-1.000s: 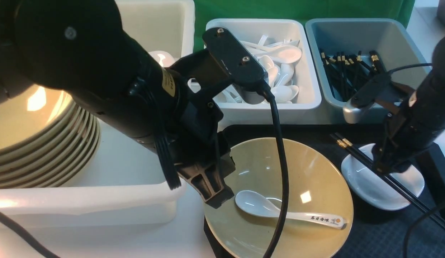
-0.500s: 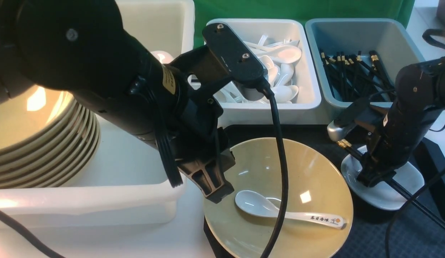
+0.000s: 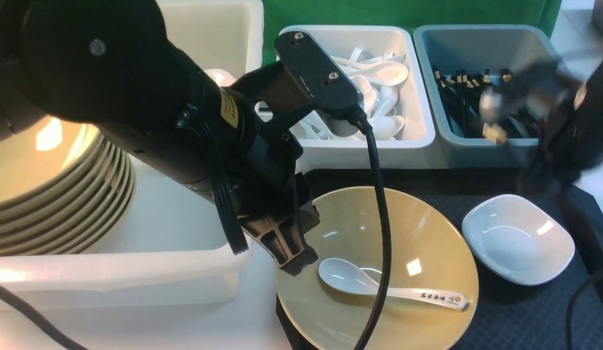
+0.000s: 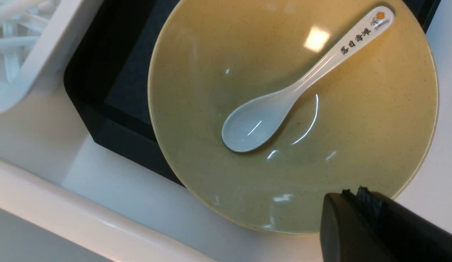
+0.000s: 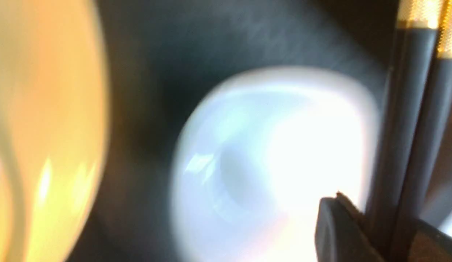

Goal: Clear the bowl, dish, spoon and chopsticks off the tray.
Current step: Use the right arm to put the chopsticks into the small storage box on the right, then use the right arm to grab the soup spoon in the middle

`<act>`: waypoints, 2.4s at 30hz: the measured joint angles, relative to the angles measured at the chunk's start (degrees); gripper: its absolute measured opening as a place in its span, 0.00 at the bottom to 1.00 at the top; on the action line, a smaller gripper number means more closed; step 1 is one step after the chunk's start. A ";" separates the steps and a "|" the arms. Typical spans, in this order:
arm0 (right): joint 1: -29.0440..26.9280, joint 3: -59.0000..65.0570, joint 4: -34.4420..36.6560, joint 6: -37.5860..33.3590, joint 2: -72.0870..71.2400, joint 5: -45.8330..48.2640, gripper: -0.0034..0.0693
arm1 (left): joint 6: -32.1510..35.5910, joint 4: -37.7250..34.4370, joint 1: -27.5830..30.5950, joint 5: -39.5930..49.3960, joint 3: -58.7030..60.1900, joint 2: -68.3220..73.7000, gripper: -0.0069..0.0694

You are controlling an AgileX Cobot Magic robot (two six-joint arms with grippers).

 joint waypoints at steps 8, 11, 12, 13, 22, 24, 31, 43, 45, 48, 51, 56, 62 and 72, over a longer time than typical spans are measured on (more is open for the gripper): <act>-6.64 -25.08 1.07 11.74 14.18 -10.65 0.21 | -1.79 -1.49 0.00 -5.24 0.00 1.31 0.08; -7.67 -33.83 1.55 18.50 21.75 -13.78 0.21 | -2.02 -1.54 0.00 -7.60 0.00 1.66 0.08; -7.81 -36.73 1.67 20.62 23.93 -14.46 0.21 | -2.02 -1.54 0.00 -9.05 0.00 1.72 0.08; -7.90 -39.53 1.79 22.21 27.12 -15.26 0.21 | -2.08 -1.54 0.00 -11.38 0.00 1.72 0.08; -8.08 -54.67 2.27 24.71 41.74 -11.15 0.51 | -10.61 -2.00 3.06 -32.87 0.00 2.31 0.08; -8.08 -55.88 2.93 24.29 41.94 -5.93 0.64 | -13.49 -2.82 5.85 -33.08 -0.56 2.43 0.08; -6.84 -57.34 12.56 8.30 36.31 9.70 0.81 | -10.68 -6.05 14.22 -20.18 -6.88 2.55 0.08; 11.83 -25.63 11.75 -4.74 7.10 10.41 0.81 | 1.05 -6.51 15.04 3.21 -2.86 -10.80 0.08; 14.22 -19.67 11.05 -4.88 4.52 10.41 0.81 | 1.05 -6.59 15.04 2.97 0.52 -13.67 0.08; 20.42 -8.30 10.16 -7.19 1.15 10.35 0.81 | 1.05 -7.85 15.04 -0.01 8.10 -18.80 0.08; 27.14 0.75 5.93 -9.10 1.84 8.13 0.80 | 1.05 -9.60 15.04 -5.13 14.84 -21.29 0.08; 30.71 4.23 0.37 -9.04 4.85 2.90 0.80 | 1.05 -10.74 15.04 -8.11 18.65 -21.36 0.08; 30.96 4.38 -1.04 -8.87 10.86 0.28 0.80 | 1.05 -10.85 15.04 -8.73 19.52 -21.36 0.08; 31.07 2.83 -1.05 -9.02 14.28 5.93 0.24 | 1.05 -11.11 15.04 -8.86 19.52 -21.36 0.08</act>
